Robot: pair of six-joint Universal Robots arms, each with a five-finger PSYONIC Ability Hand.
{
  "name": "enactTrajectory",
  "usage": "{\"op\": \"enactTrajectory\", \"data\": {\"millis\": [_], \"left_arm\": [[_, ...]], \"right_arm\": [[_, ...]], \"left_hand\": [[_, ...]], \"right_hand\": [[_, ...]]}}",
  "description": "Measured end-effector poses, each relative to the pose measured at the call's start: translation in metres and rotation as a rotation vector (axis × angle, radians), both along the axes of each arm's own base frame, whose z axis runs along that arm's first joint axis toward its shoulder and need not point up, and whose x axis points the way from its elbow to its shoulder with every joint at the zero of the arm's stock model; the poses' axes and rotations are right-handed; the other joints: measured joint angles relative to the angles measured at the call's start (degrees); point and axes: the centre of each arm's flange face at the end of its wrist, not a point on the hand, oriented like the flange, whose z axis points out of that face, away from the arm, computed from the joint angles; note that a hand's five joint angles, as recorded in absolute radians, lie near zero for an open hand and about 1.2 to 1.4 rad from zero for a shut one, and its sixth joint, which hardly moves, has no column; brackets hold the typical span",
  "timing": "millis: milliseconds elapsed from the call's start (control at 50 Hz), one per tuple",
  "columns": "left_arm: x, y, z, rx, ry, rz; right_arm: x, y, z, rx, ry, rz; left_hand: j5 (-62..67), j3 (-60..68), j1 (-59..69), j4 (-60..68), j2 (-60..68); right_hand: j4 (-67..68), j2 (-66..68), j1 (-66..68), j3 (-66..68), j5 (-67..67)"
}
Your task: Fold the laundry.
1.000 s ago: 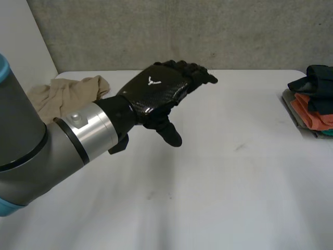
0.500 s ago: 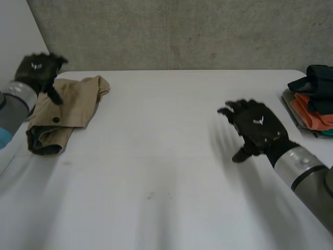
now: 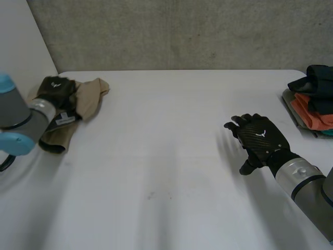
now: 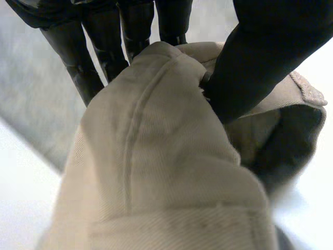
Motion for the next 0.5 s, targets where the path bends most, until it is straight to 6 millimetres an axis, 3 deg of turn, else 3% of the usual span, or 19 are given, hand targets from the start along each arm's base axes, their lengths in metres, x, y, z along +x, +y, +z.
{"op": "enactTrajectory", "data": {"millis": [60,80,120,160,220,240,320,360,380,420,500], "left_arm": [[-0.033,0.024,0.024,-0.02,0.05,-0.044],[-0.053,0.041,0.038,-0.027,0.092,-0.078],[-0.071,0.056,0.049,-0.03,0.133,-0.108],[-0.105,0.089,0.069,-0.023,0.235,-0.177],[-0.136,0.12,0.084,-0.004,0.341,-0.247],[-0.157,0.14,0.09,0.017,0.41,-0.297],[-0.197,0.172,0.092,0.059,0.524,-0.401],[-0.217,0.183,0.086,0.075,0.562,-0.449],[-0.221,0.185,0.084,0.078,0.569,-0.459],[-0.234,0.19,0.075,0.087,0.582,-0.489],[-0.24,0.192,0.065,0.097,0.576,-0.503]], "right_arm": [[-0.001,-0.001,0.001,-0.004,0.001,-0.01],[-0.001,-0.002,0.001,-0.006,0.002,-0.016],[-0.002,-0.003,0.002,-0.009,0.003,-0.025],[-0.004,-0.005,0.003,-0.015,0.006,-0.053],[-0.007,-0.007,0.004,-0.02,0.01,-0.086],[-0.008,-0.009,0.005,-0.023,0.012,-0.109],[-0.013,-0.012,0.006,-0.03,0.018,-0.162],[-0.015,-0.014,0.007,-0.033,0.02,-0.186],[-0.016,-0.015,0.007,-0.033,0.02,-0.194],[-0.019,-0.017,0.008,-0.037,0.02,-0.215],[-0.026,-0.023,0.01,-0.045,0.017,-0.252]], "left_hand": [[0.0,0.55,0.0,0.24,0.11],[0.0,0.85,0.0,0.59,0.29],[0.0,0.96,0.0,0.66,0.37],[0.0,1.46,0.0,0.87,0.6],[0.0,1.9,0.0,0.94,0.93],[0.0,2.17,0.0,1.11,1.16],[-1.94,-2.67,-2.44,-3.56,-4.05],[-25.48,-25.98,-28.55,-28.19,-29.08],[-25.48,-25.98,-28.55,-28.19,-29.08],[-48.24,-48.87,-51.07,-51.44,-51.4],[-51.79,-53.47,-52.83,-55.98,-55.45]], "right_hand": [[0.0,0.0,0.0,0.0,0.0],[0.0,0.0,0.0,0.0,0.0],[0.0,0.0,0.0,0.0,0.0],[0.0,0.0,0.0,0.0,0.0],[0.0,0.0,0.0,0.0,0.0],[0.0,0.0,0.0,0.0,0.0],[0.0,0.0,0.0,0.0,0.0],[0.0,0.0,0.0,0.0,0.0],[0.0,0.0,0.0,0.0,0.0],[0.0,0.0,0.0,0.0,0.0],[0.0,0.0,0.0,0.0,0.0]]}}
